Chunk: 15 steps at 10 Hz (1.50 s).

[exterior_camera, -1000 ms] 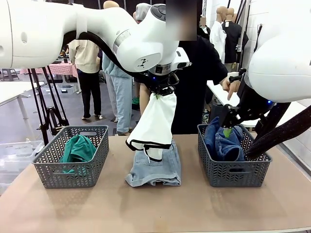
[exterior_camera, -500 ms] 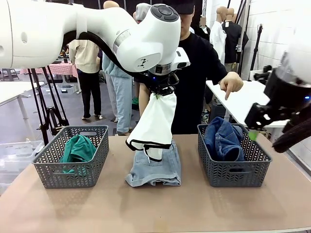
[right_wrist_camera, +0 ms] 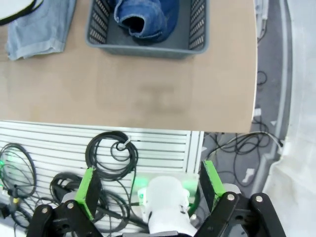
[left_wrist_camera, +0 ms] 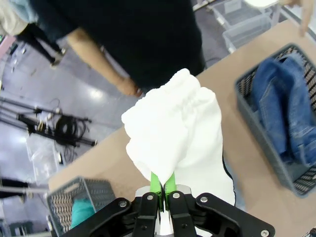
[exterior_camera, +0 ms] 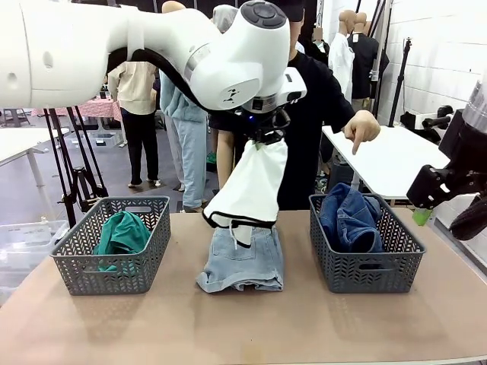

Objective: Sort the tops and bottoms.
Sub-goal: Sort the clothes according to human instructions.

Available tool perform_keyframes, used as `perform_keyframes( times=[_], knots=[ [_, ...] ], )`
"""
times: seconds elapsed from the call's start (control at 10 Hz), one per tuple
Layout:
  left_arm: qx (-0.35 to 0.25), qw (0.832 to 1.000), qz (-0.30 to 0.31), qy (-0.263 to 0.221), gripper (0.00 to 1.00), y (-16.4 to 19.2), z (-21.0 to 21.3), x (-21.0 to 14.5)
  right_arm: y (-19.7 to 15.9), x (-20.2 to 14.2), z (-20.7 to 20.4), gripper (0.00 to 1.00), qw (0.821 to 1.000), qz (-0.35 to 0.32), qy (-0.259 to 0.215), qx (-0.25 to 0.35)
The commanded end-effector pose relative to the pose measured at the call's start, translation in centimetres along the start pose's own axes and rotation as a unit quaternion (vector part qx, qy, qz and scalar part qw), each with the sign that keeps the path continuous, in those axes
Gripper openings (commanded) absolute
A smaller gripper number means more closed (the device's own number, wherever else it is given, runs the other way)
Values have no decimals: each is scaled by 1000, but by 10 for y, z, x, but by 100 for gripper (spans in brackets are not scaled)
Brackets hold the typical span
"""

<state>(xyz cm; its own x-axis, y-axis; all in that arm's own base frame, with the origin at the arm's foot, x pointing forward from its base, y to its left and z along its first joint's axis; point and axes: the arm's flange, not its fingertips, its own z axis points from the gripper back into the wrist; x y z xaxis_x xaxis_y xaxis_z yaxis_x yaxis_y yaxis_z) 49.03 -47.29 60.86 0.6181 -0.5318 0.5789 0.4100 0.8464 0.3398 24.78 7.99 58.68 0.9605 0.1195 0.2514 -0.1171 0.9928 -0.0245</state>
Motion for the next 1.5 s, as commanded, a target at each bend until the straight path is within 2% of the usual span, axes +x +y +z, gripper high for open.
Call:
perform_keyframes(
  times=[0.0, 0.3, 0.4, 0.7, 0.8, 0.9, 1.0, 1.1, 1.3, 1.4],
  knots=[
    [-13, 996, -64, -68, 0, -28, 4, 60, 4, 0, 1, 100, 1000, 5, 0, 3],
    [-47, 990, -86, -104, 0, -52, 2, 104, 4, 0, 1, 100, 1000, 5, 0, 3],
    [-30, 994, -75, -78, 0, -43, 12, 56, 4, 0, 1, 100, 1000, 5, 0, 3],
    [-30, 994, -75, -78, 0, -43, 12, 56, 4, 0, 1, 100, 1000, 5, 0, 3],
    [-37, 992, -82, -84, 0, -50, 4, 66, 4, 0, 1, 100, 1000, 5, 0, 3],
    [-44, 990, -50, -124, 0, -54, 10, 71, 4, 0, 1, 100, 1000, 5, 0, 3],
    [-66, 982, -39, -174, 0, -58, 19, 91, 4, 0, 1, 100, 1000, 5, 0, 3],
    [-72, 976, -46, -202, 0, -62, 27, 110, 4, 0, 1, 100, 1000, 5, 0, 3],
    [-75, 970, -59, -224, 0, -67, 41, 138, 4, 0, 1, 100, 1000, 5, 0, 3],
    [-100, 965, -46, -238, 0, -71, 43, 142, 4, 0, 1, 100, 1000, 5, 0, 3]
  ],
)
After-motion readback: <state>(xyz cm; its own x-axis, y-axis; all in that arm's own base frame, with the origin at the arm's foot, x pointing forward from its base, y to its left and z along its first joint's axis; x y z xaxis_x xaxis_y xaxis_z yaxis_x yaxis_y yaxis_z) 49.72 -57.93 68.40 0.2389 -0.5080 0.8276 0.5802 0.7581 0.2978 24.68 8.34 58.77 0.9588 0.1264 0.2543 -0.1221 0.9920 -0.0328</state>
